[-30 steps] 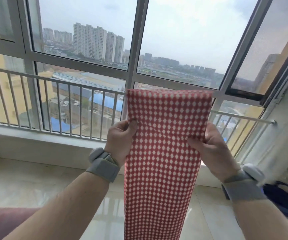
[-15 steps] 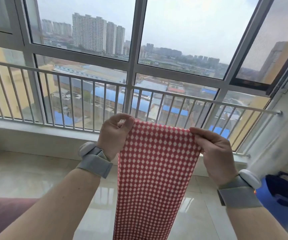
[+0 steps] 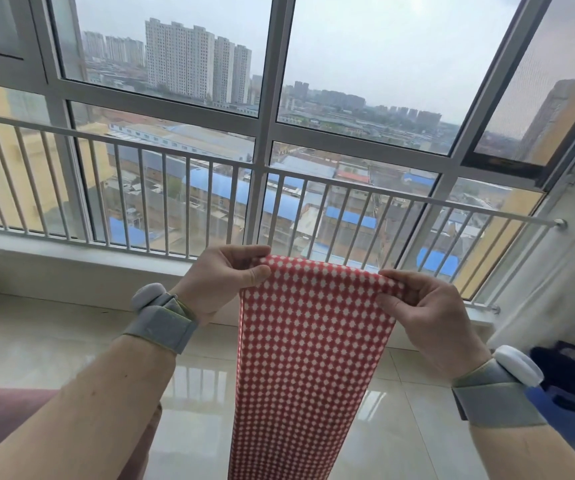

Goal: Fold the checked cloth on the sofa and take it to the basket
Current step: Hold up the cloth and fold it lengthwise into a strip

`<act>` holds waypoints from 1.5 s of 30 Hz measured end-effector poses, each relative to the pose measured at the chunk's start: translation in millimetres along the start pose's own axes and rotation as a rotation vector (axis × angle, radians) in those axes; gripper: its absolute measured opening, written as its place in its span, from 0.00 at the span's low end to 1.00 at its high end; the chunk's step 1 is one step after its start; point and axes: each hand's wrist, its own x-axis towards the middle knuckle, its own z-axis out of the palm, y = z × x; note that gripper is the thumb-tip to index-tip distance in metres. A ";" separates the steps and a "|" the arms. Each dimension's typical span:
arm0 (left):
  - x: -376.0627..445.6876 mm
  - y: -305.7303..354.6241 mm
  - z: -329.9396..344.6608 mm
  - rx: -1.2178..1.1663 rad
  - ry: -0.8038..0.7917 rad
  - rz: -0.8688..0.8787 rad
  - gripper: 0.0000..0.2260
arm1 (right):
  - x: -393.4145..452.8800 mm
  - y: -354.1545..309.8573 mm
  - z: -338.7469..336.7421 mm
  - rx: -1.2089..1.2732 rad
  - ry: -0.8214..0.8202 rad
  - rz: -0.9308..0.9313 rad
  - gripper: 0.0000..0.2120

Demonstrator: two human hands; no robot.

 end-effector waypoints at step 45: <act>41.1 33.0 56.3 0.595 0.569 0.519 0.06 | 41.5 -8.0 21.0 -0.095 0.524 -0.232 0.09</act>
